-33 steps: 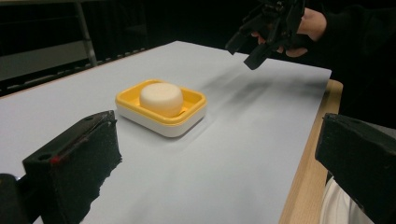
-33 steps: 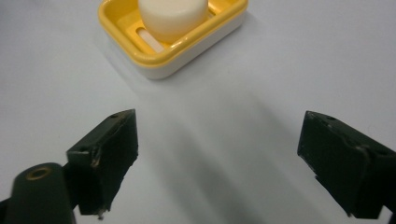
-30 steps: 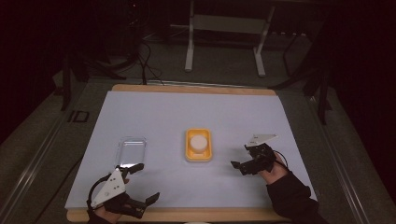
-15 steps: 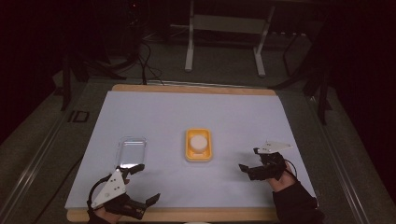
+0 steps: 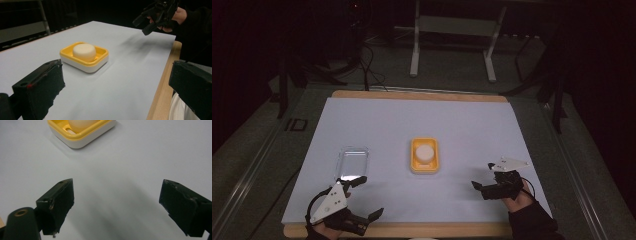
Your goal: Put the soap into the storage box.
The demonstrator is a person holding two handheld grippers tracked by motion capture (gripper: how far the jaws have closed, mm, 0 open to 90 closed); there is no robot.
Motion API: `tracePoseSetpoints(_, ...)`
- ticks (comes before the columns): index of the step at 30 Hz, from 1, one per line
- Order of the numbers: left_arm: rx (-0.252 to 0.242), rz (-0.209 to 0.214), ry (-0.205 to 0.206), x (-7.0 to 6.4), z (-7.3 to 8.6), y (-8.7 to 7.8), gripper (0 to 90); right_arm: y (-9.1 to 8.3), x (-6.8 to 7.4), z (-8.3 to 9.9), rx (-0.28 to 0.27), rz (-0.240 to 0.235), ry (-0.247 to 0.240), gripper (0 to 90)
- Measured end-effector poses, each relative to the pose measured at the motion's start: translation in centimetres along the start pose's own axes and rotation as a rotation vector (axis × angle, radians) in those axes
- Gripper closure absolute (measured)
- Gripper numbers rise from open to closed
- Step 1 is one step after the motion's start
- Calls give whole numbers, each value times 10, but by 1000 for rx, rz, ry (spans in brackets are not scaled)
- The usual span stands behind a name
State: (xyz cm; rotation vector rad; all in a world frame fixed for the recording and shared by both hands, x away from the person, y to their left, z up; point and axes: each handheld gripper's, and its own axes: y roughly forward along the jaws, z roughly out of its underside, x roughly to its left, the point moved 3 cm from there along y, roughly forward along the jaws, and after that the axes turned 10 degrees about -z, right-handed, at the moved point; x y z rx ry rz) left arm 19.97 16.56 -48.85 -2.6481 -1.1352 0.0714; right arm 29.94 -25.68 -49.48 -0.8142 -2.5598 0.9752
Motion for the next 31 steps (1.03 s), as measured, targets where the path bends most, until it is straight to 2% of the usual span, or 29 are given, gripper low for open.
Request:
tracePoseSetpoints(7,4,2,2,-1,0,0,1,1,9,7,35,-4,-27,124)
tracePoseSetpoints(11,2,2,3,-1,0,-1,1,-1,12,9,30,8,-34,124)
tracePoseSetpoints(31,10,8,9,-2,0,1,1,6,12,11,46,-6,-50,124)
